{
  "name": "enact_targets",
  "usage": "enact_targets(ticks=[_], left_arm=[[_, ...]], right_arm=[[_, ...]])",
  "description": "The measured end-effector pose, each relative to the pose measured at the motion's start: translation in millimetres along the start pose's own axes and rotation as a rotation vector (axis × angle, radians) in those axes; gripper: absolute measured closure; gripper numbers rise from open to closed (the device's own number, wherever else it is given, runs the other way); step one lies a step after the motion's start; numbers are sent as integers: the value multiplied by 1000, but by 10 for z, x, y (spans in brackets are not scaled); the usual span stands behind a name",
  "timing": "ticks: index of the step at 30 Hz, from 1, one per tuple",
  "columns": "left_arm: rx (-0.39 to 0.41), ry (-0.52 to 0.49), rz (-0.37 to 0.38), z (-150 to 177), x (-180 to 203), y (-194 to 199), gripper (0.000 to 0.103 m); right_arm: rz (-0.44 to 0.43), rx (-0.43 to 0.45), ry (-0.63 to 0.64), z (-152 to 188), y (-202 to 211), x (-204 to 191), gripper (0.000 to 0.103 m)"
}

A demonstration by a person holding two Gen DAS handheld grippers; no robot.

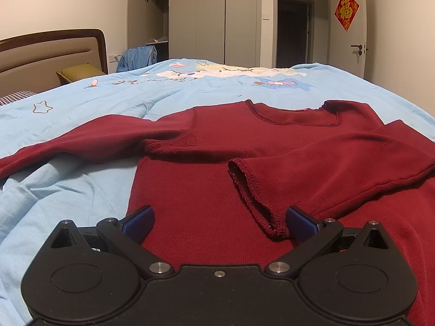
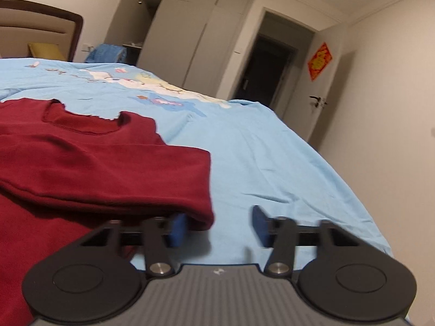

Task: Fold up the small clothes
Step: 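Reach the left tool to the other sweater sleeve cuff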

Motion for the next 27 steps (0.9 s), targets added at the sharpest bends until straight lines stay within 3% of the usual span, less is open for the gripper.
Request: enact_targets(ticks=[3, 11, 13, 15, 19, 21, 23, 27], left_arm=[[0, 0, 0, 0, 1, -1, 0], [1, 0, 0, 0, 2, -2, 0], [2, 4, 4, 1, -7, 4, 0], [17, 19, 27, -2, -24, 30, 0], [83, 142, 159, -39, -203, 218, 1], [101, 206, 189, -77, -321, 344, 1], [106, 227, 162, -113, -460, 483, 1], [118, 211, 21, -202, -899, 781, 1]], right_arm=[[-16, -16, 29, 30, 24, -52, 91], [-20, -70, 24, 99, 7, -53, 92], [-27, -78, -1, 79, 63, -13, 85], [-32, -84, -15, 61, 166, 36, 54], [-89, -81, -48, 17, 497, 105, 30], [-138, -74, -67, -3, 694, 102, 9], [-194, -66, -95, -26, 912, 68, 2], [-317, -67, -139, -33, 1303, -143, 0]])
Point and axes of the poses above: each gripper's, at about its wrist camera, not at the fingertips, and y roughly against the way its jaws point, x to its right, z to its underside, the point moved 6 cm from there along -y, roughly the way its jaws point, and after that the axes turned 13 degrees about z, right-handed, at the moved point
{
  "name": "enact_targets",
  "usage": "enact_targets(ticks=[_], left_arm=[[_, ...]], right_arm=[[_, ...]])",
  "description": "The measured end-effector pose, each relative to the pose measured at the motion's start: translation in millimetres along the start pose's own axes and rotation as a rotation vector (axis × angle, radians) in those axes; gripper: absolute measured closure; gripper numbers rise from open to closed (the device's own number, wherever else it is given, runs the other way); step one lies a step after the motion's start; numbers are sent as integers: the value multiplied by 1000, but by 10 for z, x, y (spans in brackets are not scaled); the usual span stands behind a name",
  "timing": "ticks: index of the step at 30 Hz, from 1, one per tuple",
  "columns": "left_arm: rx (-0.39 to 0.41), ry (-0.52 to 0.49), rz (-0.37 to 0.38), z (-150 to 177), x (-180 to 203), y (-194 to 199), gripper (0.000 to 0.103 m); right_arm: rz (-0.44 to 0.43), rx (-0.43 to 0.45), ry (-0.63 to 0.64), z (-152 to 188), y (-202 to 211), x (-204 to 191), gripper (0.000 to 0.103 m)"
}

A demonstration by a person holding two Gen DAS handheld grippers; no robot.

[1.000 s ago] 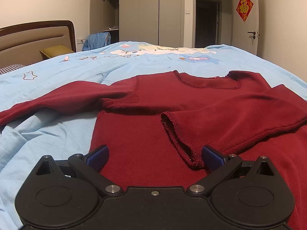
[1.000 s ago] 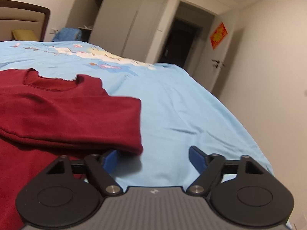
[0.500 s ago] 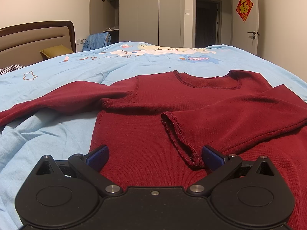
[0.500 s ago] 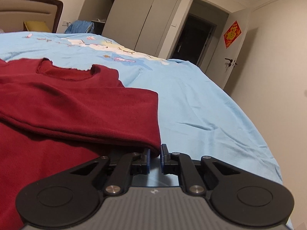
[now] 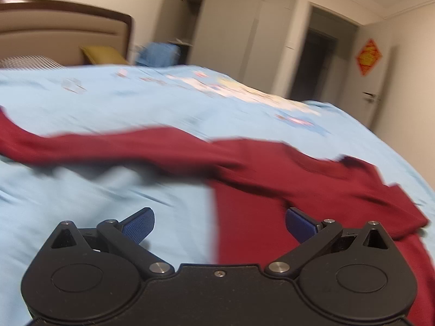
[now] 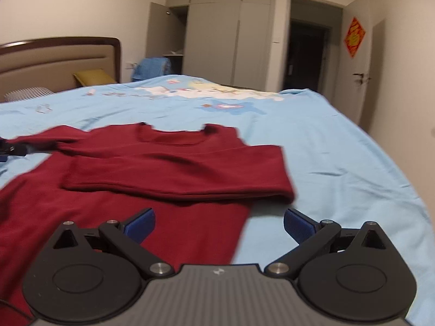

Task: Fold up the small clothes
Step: 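Reach the left tool to the other sweater sleeve cuff, then grasp the cuff with the left tool and fold it across the body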

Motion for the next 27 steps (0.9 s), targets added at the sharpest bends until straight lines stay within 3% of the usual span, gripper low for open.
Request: enact_targets(ticks=[5, 9, 13, 16, 18, 21, 23, 24, 27], left_arm=[[29, 126, -181, -252, -886, 351, 1], [65, 247, -310, -414, -1607, 536, 1], [83, 364, -335, -575, -2133, 536, 1], [107, 343, -364, -791, -2270, 489, 3], [99, 323, -430, -915, -2345, 418, 13], [56, 334, -545, -950, -2509, 339, 34], [36, 315, -607, -952, -2564, 287, 61], [27, 298, -636, -953, -2579, 270, 68], [37, 281, -659, -950, -2612, 270, 83]], right_arm=[[-113, -41, -39, 187, 163, -454, 0], [-127, -65, -33, 342, 180, -699, 0], [-90, -92, -41, 434, 139, -773, 0], [-83, -99, -47, 463, 134, -781, 0], [-78, -102, -51, 475, 141, -784, 0], [-73, -102, -53, 496, 138, -789, 0], [-71, -102, -52, 506, 132, -803, 0], [-70, -102, -52, 511, 132, -804, 0], [-74, -102, -55, 519, 125, -798, 0]])
Point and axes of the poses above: each gripper's, at about its wrist camera, not at the fingertips, and y roughly against the way its jaws point, x to its right, z to its underside, the point moved 6 cm from there along -y, roughly the way its jaws point, and after that the axes turned 13 degrees about z, right-handed, at the moved point
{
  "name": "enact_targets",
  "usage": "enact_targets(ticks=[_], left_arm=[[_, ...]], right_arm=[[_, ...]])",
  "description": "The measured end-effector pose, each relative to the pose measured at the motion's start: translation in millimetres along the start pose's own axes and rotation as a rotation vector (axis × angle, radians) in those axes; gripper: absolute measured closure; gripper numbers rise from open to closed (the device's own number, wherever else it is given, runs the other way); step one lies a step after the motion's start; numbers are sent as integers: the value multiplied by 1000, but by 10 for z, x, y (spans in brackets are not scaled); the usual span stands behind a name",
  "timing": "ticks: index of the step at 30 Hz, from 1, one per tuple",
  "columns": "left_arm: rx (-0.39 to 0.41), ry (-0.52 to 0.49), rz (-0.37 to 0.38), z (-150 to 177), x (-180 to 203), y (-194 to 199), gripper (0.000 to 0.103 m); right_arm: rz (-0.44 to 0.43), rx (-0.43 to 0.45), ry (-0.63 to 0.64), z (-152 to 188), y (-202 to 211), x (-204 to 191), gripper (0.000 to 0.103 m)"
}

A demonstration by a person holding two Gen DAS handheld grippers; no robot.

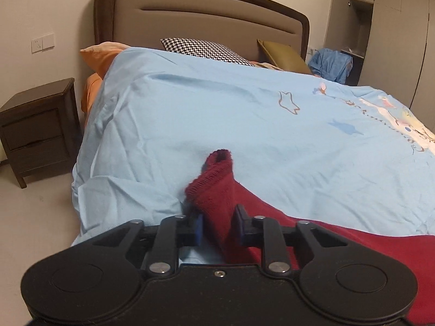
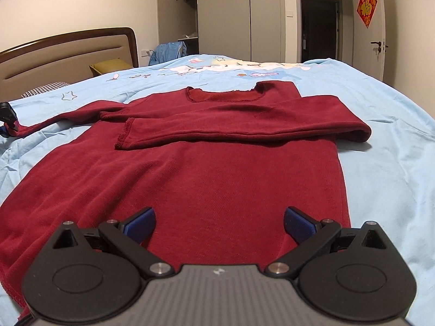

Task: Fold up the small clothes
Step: 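Grasp the cuff with the left tool and fold it across the body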

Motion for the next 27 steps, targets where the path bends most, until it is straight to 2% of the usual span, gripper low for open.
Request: enact_targets(ticks=[2, 4, 8, 13, 16, 20, 24, 27], left_arm=[[16, 7, 10, 10, -11, 39, 92], [29, 12, 31, 12, -8, 79, 97], [75, -16, 55, -63, 76, 206, 98], [201, -90, 126, -353, 456, 591, 98], [289, -156, 208, -533, 853, 910, 98], [383, -264, 360, -635, 1541, 1412, 98], [427, -368, 507, -484, 2280, 1872, 98], [423, -420, 610, -226, 2809, 2110, 98]], right_arm=[[-3, 2, -5, 3, -5, 6, 0], [-5, 3, -8, 6, -9, 4, 0], [-8, 7, -14, 9, -8, 9, 0], [-20, 17, -32, 7, 11, 38, 0], [-31, 33, -58, 1, 42, 72, 0], [-36, 60, -106, -37, 113, 137, 0], [-25, 84, -147, -73, 202, 246, 0], [-5, 100, -175, -89, 279, 359, 0]])
Point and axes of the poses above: each gripper's, at about its wrist camera, not at the fingertips, and y roughly against the way its jaws point, x to its right, z to its underside, the point moved 6 cm from there along -y, roughly the way its jaws point, and after that the axes turned 13 degrees about z, right-handed, at the moved point
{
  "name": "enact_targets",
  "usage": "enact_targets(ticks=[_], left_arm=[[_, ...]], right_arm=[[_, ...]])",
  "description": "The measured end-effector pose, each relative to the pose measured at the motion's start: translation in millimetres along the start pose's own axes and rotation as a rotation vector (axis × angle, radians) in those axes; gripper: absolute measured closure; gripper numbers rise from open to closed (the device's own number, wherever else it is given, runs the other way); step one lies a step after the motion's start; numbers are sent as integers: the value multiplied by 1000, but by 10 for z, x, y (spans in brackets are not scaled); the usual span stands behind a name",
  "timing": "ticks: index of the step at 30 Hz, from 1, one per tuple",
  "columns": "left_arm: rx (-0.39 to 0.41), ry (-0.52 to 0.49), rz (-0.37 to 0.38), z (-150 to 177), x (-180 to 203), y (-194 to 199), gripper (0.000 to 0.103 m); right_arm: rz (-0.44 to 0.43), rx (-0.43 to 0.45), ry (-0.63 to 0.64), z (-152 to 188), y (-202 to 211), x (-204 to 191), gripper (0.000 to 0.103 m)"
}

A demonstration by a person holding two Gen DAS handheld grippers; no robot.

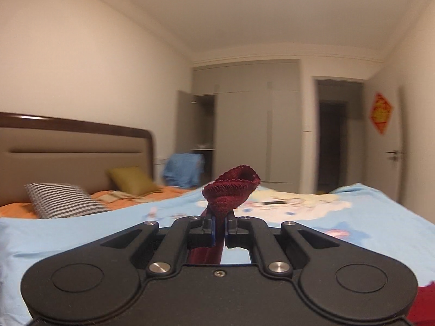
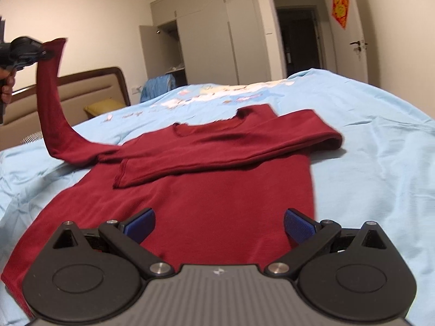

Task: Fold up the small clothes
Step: 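Grasp the cuff with the left tool and fold it across the body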

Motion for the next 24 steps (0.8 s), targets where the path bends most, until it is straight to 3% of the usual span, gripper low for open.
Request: enact_targets(ticks=[4, 10, 14, 19, 21, 23, 24], left_arm=[[-34, -2, 150, 199, 823, -159, 98], [-177, -20, 354, 1033, 1899, -322, 98], [-293, -11, 435, 1678, 2115, -376, 98], [-394, 8, 517, 2122, 2173, -331, 94], [-428, 28, 551, 2180, 2181, -351, 88], [-464, 59, 604, 2213, 2151, -344, 61], [-474, 72, 624, 2224, 2142, -318, 52]], right_arm=[[36, 16, -30, -29, 94, 168, 0], [96, 11, -64, 40, 224, 442, 0], [131, -5, -74, 124, 296, 587, 0], [150, -28, -106, 238, 328, 690, 0], [151, -38, -115, 281, 325, 684, 0], [151, -40, -114, 309, 318, 660, 0], [150, -40, -110, 317, 319, 644, 0]])
Point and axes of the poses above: each gripper's, at about its wrist camera, not at the fingertips, and y roughly against the way its jaws point, x to its right, z to its underside, the point moved 6 cm from there along -y, roughly the way its jaws point, and after that the axes turned 13 degrees about z, right-handed, at the moved point
